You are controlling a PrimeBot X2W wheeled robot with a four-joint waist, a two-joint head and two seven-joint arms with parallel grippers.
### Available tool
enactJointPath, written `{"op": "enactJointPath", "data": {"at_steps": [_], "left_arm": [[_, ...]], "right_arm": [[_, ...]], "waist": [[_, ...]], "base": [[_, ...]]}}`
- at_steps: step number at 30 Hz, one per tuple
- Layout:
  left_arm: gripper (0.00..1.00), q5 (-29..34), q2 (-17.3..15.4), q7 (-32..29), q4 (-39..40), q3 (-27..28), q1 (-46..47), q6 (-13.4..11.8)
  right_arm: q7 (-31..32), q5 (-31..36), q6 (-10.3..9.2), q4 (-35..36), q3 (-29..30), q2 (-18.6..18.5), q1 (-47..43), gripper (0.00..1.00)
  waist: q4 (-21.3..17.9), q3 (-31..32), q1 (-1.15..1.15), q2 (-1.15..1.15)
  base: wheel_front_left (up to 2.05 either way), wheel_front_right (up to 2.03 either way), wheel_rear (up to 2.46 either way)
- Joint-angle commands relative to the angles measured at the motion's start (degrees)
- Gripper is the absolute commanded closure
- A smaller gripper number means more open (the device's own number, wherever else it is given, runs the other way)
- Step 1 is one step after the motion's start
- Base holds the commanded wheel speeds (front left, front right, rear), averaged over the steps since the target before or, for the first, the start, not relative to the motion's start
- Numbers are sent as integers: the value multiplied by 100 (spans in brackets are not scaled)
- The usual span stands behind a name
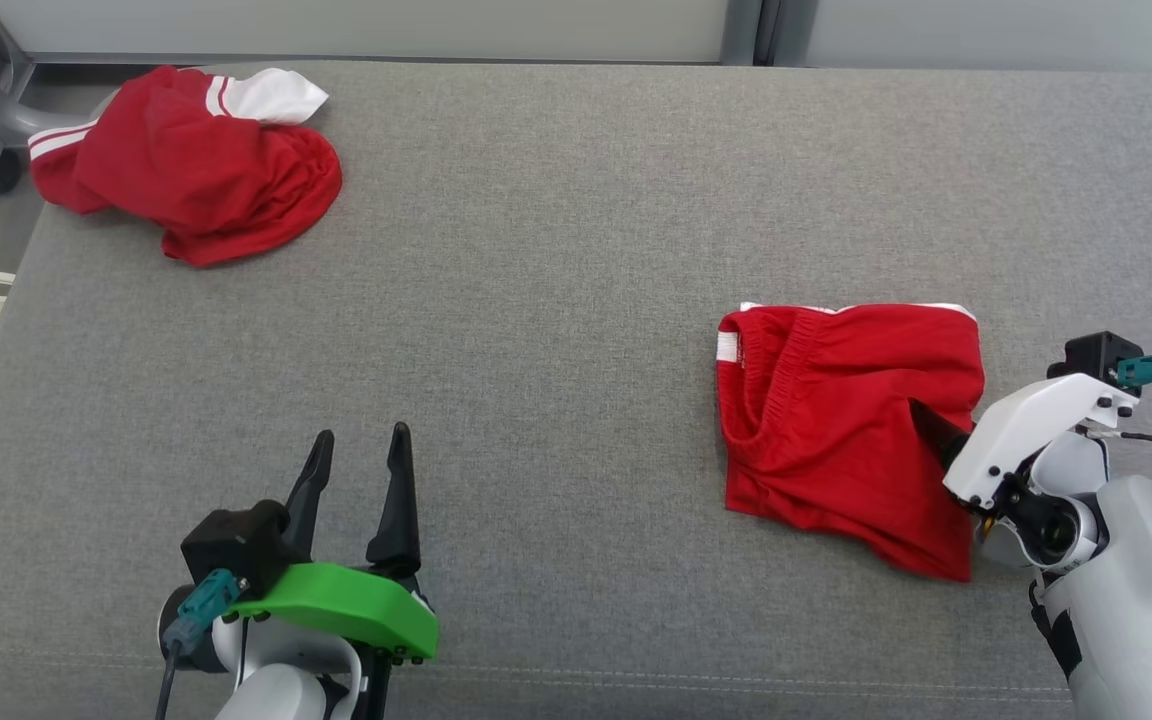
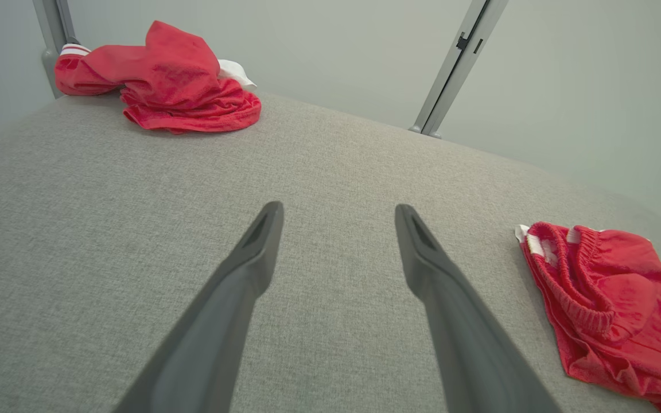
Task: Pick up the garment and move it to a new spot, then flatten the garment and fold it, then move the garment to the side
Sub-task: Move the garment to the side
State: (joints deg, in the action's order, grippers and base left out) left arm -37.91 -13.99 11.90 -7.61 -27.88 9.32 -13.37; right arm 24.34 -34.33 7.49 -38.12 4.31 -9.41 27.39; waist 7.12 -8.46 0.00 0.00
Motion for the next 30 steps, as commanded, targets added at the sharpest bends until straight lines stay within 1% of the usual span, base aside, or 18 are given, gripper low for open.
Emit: {"op": "enactJointPath", "data": {"at_steps": [1,3,4,6,9,14,18,23,26,30], "left_arm": [[0,21,-42,25,31,10,15,-16],[0,11,-52,35,40,19,22,-18],[0,9,-55,43,48,21,34,-12],[0,73,-66,73,109,-11,109,39],[0,109,-96,85,153,-30,134,58],[0,169,-106,65,260,-80,253,45],[0,203,-87,30,318,-132,314,44],[0,231,-74,0,399,-176,377,47],[0,237,-82,-5,419,-187,453,56],[0,295,-87,-61,426,-234,581,69]], "right_arm": [[-38,-90,0,-16,-102,-50,53,57],[-87,-164,1,27,-309,-88,65,81],[-115,-195,1,58,-432,-122,60,100],[-284,-255,0,64,-702,-255,61,100],[-552,-253,0,32,-918,-342,160,100],[-936,-223,0,-38,-1277,-530,370,100],[-1146,-225,0,-128,-1520,-685,583,100],[-1266,-297,0,-270,-1759,-791,892,100],[-1315,-332,0,-351,-1923,-792,1082,100],[-1417,-428,0,-493,-2091,-748,1270,100]], "waist": [[2,-14,0,0],[-12,-33,0,0],[-25,-47,0,0],[-89,-95,0,0],[-215,-144,0,0],[-590,-222,0,0],[-997,-269,0,0],[-1633,-354,0,0],[-2018,-432,0,0],[-2384,-539,0,0]], "base": [[0,0,0],[0,0,0],[0,0,0],[0,0,0],[0,0,0],[0,0,0],[0,0,0],[0,0,0],[0,0,0],[0,0,0]]}}
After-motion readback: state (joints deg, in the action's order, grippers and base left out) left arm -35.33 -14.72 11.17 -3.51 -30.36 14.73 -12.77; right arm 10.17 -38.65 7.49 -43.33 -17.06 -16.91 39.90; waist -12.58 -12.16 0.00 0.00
